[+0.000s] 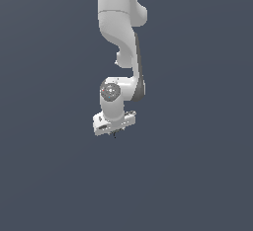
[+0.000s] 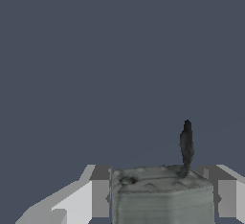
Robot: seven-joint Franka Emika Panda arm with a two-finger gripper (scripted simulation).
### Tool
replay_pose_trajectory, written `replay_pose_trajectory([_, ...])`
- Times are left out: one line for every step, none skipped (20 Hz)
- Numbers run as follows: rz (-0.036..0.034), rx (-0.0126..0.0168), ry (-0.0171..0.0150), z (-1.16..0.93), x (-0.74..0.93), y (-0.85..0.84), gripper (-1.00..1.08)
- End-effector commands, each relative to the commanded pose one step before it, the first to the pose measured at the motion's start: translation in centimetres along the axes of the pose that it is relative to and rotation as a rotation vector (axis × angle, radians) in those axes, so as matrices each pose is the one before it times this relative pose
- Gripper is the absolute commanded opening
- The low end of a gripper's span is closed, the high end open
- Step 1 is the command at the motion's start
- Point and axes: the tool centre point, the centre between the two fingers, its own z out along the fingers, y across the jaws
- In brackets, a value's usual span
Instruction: Pick up the object and move it to a goal position.
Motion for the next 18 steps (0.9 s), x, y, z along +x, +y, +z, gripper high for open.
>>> replay_pose_trajectory([0.00009,0.00019,-0.00039,0.048,-0.013,-0.002,-1.00])
replay_pose_trajectory([0.00000,0.00000,0.00000,0.000,0.000,0.000,-1.00])
replay_pose_trajectory([0.00000,0.00000,0.00000,0.000,0.000,0.000,-1.00])
replay_pose_trajectory([0.00090,-0.00036,-0.00016,-0.042,-0.034,0.054,-1.00])
replay_pose_trajectory([0.00000,0.00000,0.00000,-0.030,0.008,-0.012,-1.00])
replay_pose_trajectory([0.00000,0.00000,0.00000,-0.089,0.023,-0.035,-1.00])
replay_pose_trajectory([0.00000,0.00000,0.00000,-0.148,0.038,-0.058,-1.00])
replay_pose_trajectory([0.00000,0.00000,0.00000,-0.208,0.053,-0.081,-1.00])
replay_pose_trajectory([0.00000,0.00000,0.00000,-0.268,0.068,-0.105,-1.00])
replay_pose_trajectory([0.00000,0.00000,0.00000,-0.330,0.084,-0.129,-1.00])
replay_pose_trajectory([0.00000,0.00000,0.00000,-0.392,0.100,-0.153,-1.00])
replay_pose_trajectory([0.00000,0.00000,0.00000,-0.457,0.116,-0.178,-1.00])
replay_pose_trajectory([0.00000,0.00000,0.00000,-0.523,0.133,-0.203,-1.00])
replay_pose_trajectory([0.00000,0.00000,0.00000,-0.588,0.150,-0.228,-1.00])
replay_pose_trajectory([0.00000,0.00000,0.00000,-0.651,0.166,-0.252,-1.00])
replay_pose_trajectory([0.00000,0.00000,0.00000,-0.711,0.182,-0.275,-1.00])
replay_pose_trajectory([0.00000,0.00000,0.00000,-0.768,0.197,-0.297,-1.00])
replay_pose_trajectory([0.00000,0.00000,0.00000,-0.823,0.211,-0.317,-1.00])
